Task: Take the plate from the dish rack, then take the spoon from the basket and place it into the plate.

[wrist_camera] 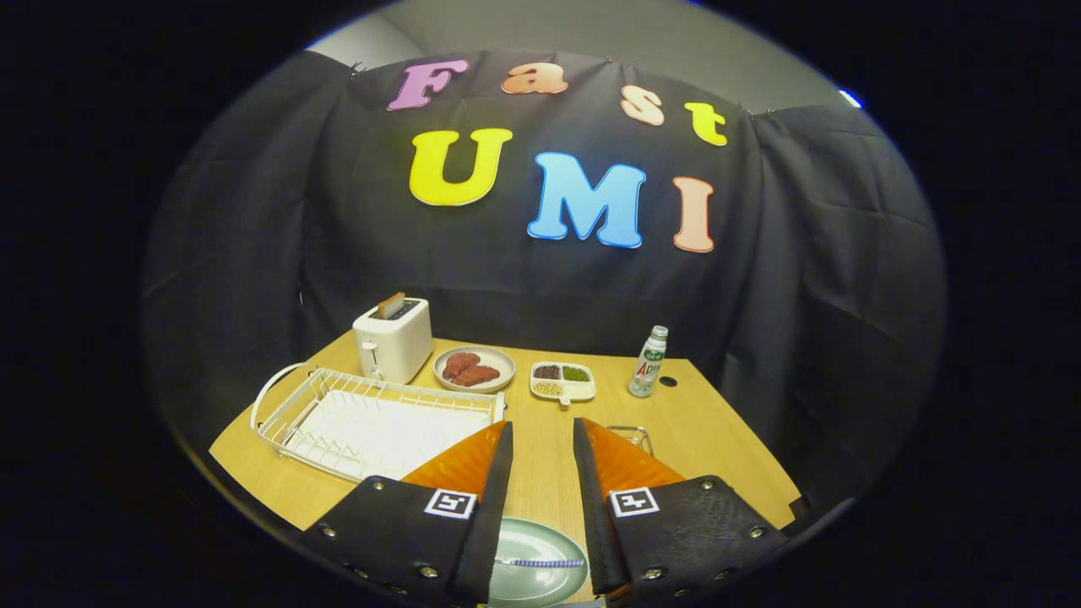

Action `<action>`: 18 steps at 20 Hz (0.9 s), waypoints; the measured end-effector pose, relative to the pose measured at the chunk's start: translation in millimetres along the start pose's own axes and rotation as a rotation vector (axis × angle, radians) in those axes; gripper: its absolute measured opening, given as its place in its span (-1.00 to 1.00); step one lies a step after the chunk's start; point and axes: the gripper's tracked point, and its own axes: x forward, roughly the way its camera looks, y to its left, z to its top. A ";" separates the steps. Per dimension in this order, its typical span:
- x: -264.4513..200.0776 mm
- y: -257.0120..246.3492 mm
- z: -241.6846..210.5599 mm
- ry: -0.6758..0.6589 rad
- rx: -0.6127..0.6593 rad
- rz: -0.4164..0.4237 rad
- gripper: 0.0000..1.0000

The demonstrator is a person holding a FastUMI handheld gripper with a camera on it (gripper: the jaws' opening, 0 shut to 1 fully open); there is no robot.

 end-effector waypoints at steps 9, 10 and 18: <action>-14.5 -57.0 110.5 -0.270 -0.005 -0.029 0.12; -12.4 -59.0 112.9 -0.274 -0.005 -0.028 0.12; 12.8 -90.7 110.3 -0.270 0.017 -0.039 0.44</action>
